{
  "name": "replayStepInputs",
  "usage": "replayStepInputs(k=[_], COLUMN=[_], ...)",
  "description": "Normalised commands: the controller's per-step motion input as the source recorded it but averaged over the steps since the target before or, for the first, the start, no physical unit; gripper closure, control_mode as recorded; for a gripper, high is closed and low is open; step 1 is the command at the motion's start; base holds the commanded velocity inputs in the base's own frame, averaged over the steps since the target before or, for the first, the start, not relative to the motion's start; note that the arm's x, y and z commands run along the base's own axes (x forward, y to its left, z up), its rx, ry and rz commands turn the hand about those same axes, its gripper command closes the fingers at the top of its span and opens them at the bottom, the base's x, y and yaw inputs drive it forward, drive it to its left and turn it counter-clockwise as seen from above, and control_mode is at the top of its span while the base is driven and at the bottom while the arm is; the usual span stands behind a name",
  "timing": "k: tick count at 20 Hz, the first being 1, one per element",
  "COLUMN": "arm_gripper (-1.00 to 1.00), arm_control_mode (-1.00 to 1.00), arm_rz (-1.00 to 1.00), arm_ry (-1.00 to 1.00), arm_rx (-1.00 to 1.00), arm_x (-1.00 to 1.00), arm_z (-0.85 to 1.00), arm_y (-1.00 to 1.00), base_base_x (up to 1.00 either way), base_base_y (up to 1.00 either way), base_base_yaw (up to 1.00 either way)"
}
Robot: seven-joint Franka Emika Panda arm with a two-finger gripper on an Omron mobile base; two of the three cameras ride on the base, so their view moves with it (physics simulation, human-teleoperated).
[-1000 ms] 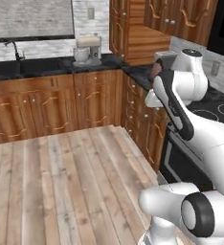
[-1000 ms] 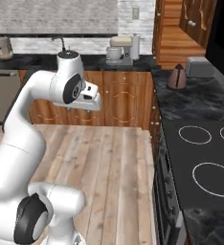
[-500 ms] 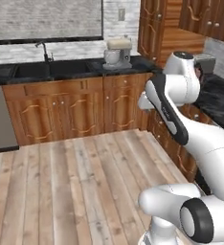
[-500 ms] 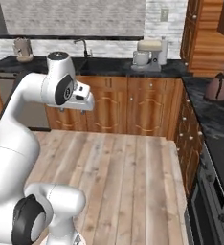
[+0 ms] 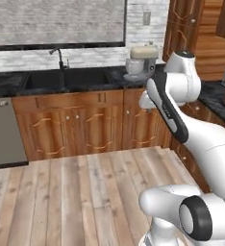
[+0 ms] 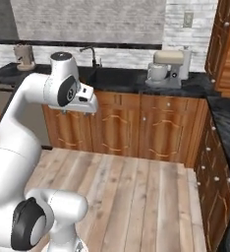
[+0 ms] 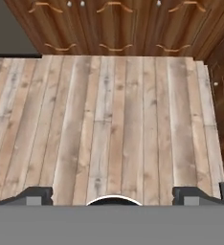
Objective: Navigate to the stand mixer.
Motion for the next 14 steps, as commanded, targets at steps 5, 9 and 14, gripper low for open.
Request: replayStepInputs(k=[5,9,14], arm_gripper=[-1.0,-1.0,-1.0], arm_control_mode=[1.0,1.0,1.0], arm_rz=[0.0,0.0,0.0], arm_ry=[0.0,0.0,0.0], arm_rx=[0.0,0.0,0.0], arm_x=[0.0,0.0,0.0], arm_z=[0.0,0.0,0.0], arm_y=[0.0,0.0,0.0], base_base_x=[1.0,1.0,0.99], base_base_y=[-0.77,-1.0,-0.6], base_base_yaw=[0.12,0.02,0.04])
